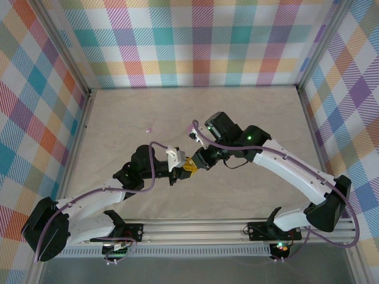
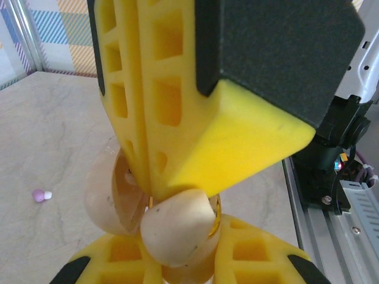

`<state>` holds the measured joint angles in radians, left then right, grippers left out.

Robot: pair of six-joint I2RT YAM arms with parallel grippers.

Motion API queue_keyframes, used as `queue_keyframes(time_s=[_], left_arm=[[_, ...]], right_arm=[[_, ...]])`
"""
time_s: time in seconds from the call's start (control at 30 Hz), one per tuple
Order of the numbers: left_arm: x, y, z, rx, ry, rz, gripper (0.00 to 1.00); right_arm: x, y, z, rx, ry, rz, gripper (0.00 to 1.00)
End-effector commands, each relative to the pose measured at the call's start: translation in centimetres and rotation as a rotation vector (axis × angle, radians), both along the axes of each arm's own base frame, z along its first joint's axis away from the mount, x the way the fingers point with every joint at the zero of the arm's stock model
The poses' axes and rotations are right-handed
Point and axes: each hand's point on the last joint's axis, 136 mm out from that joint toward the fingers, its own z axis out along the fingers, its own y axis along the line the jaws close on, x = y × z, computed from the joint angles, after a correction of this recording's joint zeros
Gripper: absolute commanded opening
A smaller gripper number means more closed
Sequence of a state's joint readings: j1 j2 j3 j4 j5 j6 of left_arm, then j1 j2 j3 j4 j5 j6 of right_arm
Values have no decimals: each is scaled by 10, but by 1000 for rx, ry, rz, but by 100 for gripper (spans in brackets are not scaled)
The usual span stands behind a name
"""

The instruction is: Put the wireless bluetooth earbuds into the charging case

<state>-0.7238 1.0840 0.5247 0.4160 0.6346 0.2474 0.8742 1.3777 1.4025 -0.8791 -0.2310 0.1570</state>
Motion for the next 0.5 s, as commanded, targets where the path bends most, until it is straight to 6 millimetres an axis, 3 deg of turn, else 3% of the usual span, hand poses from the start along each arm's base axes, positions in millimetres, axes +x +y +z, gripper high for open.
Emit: queue_keyframes(time_s=[0.0,0.23,0.47], left_arm=[[7,-2,30,-65,-66,7,0],[11,-2,27,-61,-56,19,0],[11,-1,28,-66,-54,28,0]], right_arm=[[1,-5,-6,-25,4,-42,11],[0,-4,-1,34,8,-87,10],[0,-8,-4,42,28,-132,15]])
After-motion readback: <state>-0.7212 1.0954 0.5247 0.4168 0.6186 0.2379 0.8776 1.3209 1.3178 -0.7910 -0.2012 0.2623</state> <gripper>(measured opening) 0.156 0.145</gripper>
